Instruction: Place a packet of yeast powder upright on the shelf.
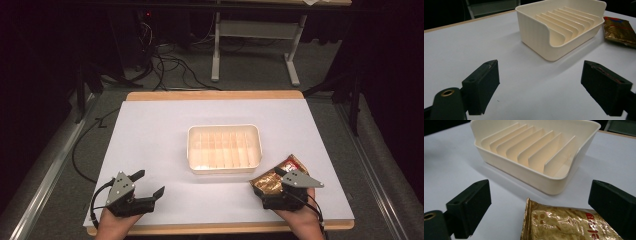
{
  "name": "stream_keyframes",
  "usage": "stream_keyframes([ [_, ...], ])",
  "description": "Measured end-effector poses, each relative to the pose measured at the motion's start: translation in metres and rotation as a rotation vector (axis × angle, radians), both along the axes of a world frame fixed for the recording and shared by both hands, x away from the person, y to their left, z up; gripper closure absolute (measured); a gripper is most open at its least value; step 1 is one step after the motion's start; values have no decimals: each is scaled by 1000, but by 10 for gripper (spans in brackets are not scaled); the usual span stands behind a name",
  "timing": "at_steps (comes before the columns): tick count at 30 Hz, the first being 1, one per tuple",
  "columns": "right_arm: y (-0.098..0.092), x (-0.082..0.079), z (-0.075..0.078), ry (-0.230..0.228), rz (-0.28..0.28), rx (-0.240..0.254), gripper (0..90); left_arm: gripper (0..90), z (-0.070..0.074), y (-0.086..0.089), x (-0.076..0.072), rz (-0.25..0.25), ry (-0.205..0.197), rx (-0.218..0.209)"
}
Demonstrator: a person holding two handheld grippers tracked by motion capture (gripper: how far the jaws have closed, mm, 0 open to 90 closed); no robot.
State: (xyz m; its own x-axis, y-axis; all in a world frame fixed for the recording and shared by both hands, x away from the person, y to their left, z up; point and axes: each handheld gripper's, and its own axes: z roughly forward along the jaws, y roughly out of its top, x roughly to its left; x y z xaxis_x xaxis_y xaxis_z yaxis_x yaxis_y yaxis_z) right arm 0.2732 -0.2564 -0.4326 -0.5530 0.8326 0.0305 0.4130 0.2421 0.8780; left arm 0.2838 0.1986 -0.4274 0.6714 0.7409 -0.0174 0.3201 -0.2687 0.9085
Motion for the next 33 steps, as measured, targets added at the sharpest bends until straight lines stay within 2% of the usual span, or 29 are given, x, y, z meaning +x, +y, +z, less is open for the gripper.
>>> stream_keyframes([
  [6, -7, -2, 2, -2, -5, 20, 145, 155, -1, -2, 2, -2, 2, 1],
  [12, -7, -2, 2, -5, 0, 3, 169, 155, 0, 0, 1, 0, -3, 4],
  [19, -12, -1, 2, 1, -14, 10, 220, 155, -1, -2, 1, -2, -5, 12],
  [23, -22, 0, 4, 8, -52, 23, 302, 155, -1, -4, 1, -8, -2, 17],
  [27, -32, 4, 6, 24, -96, 48, 346, 155, -2, -4, 1, -7, -5, 21],
  [33, -47, 8, 5, 51, -142, 63, 345, 156, -2, -4, 1, -8, -6, 28],
])
